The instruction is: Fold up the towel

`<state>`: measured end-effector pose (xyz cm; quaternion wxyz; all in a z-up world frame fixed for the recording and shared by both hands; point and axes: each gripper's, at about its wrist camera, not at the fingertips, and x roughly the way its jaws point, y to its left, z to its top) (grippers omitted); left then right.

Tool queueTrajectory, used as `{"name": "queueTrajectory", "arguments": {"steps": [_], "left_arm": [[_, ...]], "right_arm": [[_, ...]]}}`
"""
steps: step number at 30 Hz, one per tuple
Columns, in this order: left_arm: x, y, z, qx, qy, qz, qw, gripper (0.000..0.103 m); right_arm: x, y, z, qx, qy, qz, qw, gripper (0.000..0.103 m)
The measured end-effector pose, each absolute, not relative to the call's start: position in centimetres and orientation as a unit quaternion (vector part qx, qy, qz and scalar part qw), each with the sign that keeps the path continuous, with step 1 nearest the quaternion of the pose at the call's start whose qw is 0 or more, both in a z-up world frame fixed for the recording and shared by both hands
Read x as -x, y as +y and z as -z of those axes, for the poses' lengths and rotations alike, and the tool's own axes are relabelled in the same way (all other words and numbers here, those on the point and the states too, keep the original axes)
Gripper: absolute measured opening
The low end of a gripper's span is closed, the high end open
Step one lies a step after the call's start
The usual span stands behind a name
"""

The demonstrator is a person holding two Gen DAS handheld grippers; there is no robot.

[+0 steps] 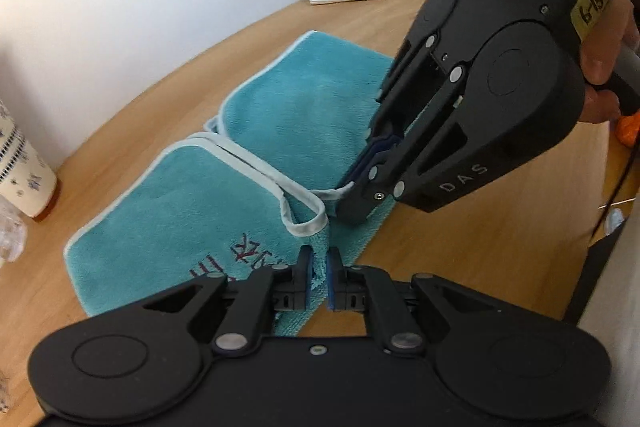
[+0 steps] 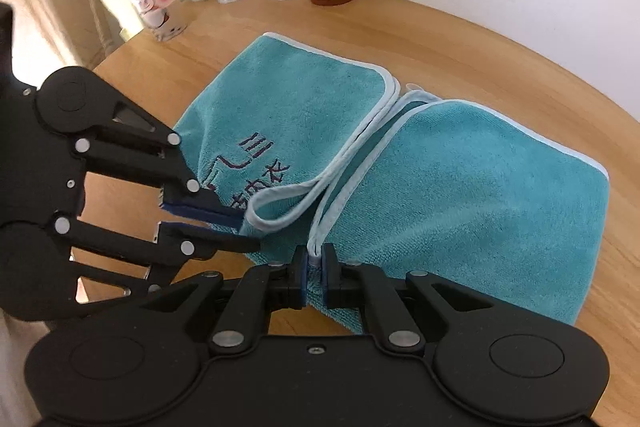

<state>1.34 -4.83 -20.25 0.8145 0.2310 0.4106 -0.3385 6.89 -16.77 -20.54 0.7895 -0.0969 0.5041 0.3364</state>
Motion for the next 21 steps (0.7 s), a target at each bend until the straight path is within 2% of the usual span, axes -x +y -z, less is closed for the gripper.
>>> {"name": "queueTrajectory", "arguments": {"steps": [4,7,9,10,11,13,14,15,16,17,18,19,21], "left_arm": [[-2.0,-4.6,20.1,-0.213,0.424,0.347,0.809,0.007],[-2.3,-4.5,20.1,-0.209,0.435,0.361,0.798,0.012],[-2.7,-4.3,20.2,-0.188,0.447,0.368,0.793,0.033],[-2.8,-4.2,20.2,-0.18,0.451,0.369,0.793,0.039],[-3.0,-4.1,20.2,-0.168,0.457,0.365,0.793,0.043],[-3.4,-3.9,20.0,-0.144,0.469,0.344,0.801,0.043],[-3.7,-3.7,19.9,-0.129,0.476,0.335,0.803,0.047],[-4.0,-3.4,19.6,-0.11,0.485,0.326,0.804,0.055],[-4.3,-3.1,19.4,-0.093,0.491,0.317,0.806,0.061],[-4.6,-2.6,18.9,-0.068,0.497,0.302,0.811,0.072],[-4.8,-2.3,18.6,-0.052,0.499,0.288,0.816,0.08],[-5.1,-2.0,18.3,-0.042,0.502,0.273,0.82,0.083],[-5.6,-1.4,17.5,-0.02,0.509,0.235,0.828,0.09]], "right_arm": [[-6.9,-16.8,20.0,0.102,0.509,-0.35,0.78,0.006],[-6.8,-16.8,19.8,0.112,0.511,-0.355,0.775,0.009],[-6.9,-17.1,20.0,0.104,0.514,-0.354,0.774,0.01],[-6.9,-17.2,20.1,0.099,0.515,-0.352,0.775,0.01],[-6.8,-17.3,20.2,0.096,0.516,-0.349,0.776,0.01],[-6.7,-17.8,19.9,0.083,0.512,-0.335,0.787,0.01],[-6.7,-18.1,19.7,0.074,0.511,-0.327,0.792,0.011],[-6.7,-18.4,19.5,0.064,0.509,-0.319,0.797,0.013],[-6.6,-18.7,19.3,0.056,0.508,-0.31,0.802,0.022],[-6.5,-19.0,19.0,0.049,0.506,-0.303,0.806,0.032],[-6.4,-19.3,18.8,0.041,0.503,-0.293,0.812,0.036],[-6.3,-20.0,18.2,0.026,0.5,-0.274,0.821,0.042],[-6.0,-21.5,16.9,-0.01,0.496,-0.237,0.836,0.045]]}}
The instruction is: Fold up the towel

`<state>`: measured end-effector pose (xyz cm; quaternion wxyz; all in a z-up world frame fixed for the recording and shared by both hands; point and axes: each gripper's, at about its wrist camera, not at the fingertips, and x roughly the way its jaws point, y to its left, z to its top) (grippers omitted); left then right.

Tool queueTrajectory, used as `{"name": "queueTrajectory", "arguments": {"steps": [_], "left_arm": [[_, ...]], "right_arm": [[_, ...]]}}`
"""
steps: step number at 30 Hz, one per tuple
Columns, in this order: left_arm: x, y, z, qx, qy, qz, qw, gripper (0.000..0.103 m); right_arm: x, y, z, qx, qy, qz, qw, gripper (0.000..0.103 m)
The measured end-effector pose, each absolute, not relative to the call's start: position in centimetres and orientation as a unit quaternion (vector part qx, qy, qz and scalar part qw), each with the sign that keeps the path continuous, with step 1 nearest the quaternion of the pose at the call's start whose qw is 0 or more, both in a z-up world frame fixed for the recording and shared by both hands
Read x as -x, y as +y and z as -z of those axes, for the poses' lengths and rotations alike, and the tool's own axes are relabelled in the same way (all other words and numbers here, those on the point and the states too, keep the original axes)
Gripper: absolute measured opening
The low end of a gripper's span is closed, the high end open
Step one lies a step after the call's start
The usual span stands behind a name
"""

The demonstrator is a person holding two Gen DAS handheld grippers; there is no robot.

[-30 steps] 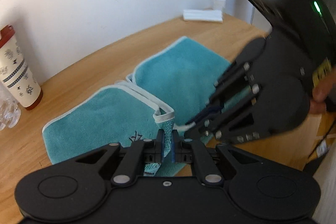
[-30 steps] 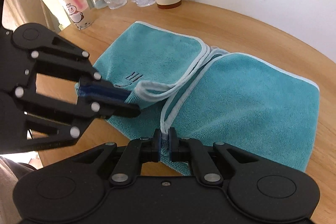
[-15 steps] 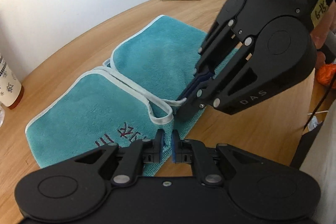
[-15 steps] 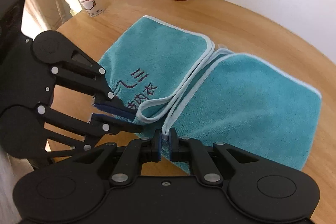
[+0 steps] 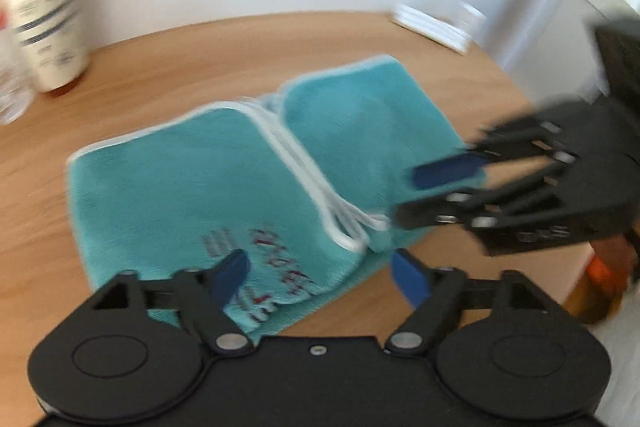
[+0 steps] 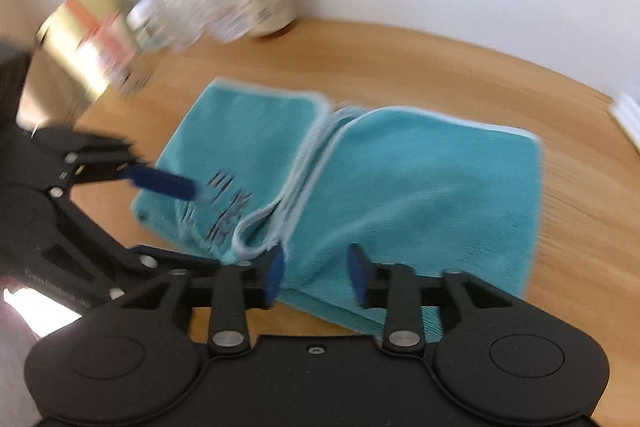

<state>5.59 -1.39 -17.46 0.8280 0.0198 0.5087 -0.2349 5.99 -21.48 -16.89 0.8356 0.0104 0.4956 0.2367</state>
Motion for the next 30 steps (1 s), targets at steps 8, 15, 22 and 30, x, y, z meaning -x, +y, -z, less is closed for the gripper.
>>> {"name": "queueTrajectory", "arguments": {"steps": [8,15,22,30], "left_arm": [[-6.2,-0.3,13.1,0.044,0.539,0.092,0.836,0.102],[-4.8,-2.2,7.7,0.016,0.533,-0.019,0.846,0.102],[-2.9,-3.9,4.1,0.014,0.538,-0.009,0.843,0.102],[-1.5,-3.3,1.0,-0.035,0.533,0.01,0.846,0.102]], "right_arm": [[-5.4,-25.5,12.5,-0.119,0.513,-0.126,0.841,0.06],[-4.4,-24.6,7.0,-0.08,0.503,-0.1,0.854,0.073],[-3.4,-24.2,3.7,-0.063,0.515,-0.09,0.85,0.073],[-1.0,-22.1,1.0,-0.06,0.523,-0.043,0.849,0.074]]}}
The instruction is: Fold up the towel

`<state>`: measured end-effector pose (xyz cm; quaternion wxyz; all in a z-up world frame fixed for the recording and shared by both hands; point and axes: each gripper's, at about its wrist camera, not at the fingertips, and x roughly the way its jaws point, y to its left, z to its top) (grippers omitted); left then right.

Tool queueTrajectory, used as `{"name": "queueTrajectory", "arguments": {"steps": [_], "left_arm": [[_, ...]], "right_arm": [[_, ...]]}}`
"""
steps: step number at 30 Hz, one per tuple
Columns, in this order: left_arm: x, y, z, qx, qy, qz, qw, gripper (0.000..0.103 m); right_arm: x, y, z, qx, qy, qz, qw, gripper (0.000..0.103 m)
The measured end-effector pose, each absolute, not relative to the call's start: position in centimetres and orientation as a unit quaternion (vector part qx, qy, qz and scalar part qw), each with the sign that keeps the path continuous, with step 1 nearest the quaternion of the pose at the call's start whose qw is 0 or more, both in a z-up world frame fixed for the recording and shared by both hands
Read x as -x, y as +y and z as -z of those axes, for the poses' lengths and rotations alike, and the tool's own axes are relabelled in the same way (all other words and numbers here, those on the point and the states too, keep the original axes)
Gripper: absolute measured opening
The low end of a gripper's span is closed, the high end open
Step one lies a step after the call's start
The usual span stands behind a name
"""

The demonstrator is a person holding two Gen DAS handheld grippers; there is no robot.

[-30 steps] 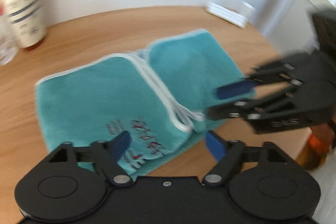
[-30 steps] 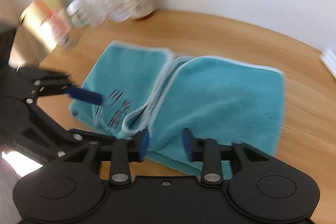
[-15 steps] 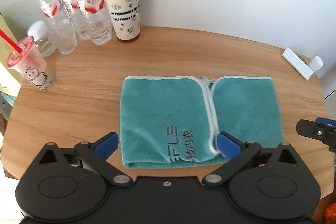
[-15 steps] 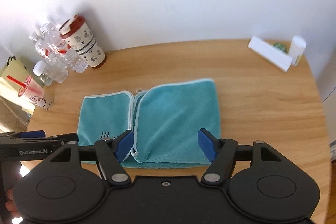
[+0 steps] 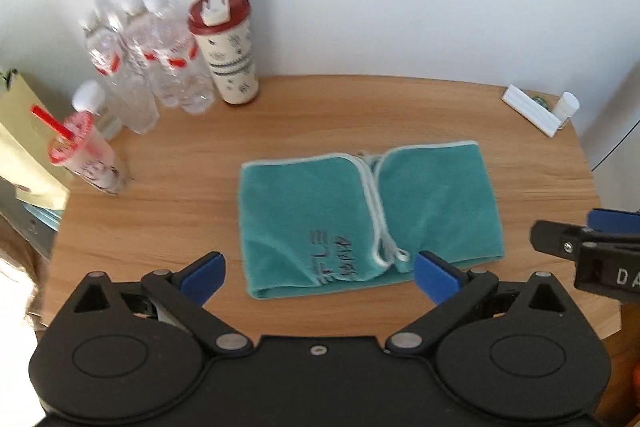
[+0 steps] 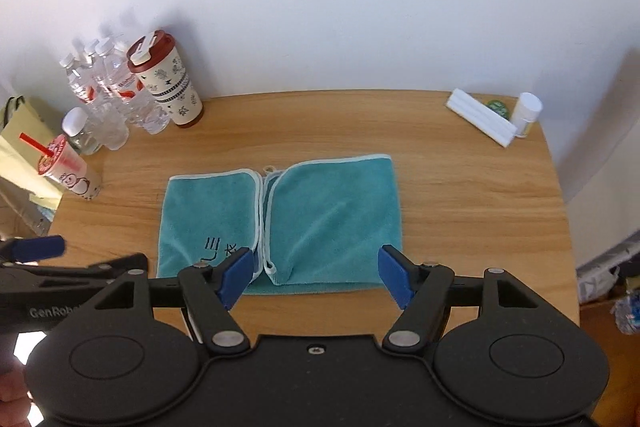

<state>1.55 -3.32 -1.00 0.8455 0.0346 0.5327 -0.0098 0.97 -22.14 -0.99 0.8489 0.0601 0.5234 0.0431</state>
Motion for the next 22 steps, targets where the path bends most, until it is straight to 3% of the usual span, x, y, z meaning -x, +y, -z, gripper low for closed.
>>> {"name": "queueTrajectory", "arguments": {"steps": [22], "left_arm": [[-0.1,-1.3,0.3,-0.029,0.542,0.025,0.839,0.102]], "right_arm": [[0.9,-19.2,0.6,-0.056,0.537,-0.03,0.841,0.074]]}}
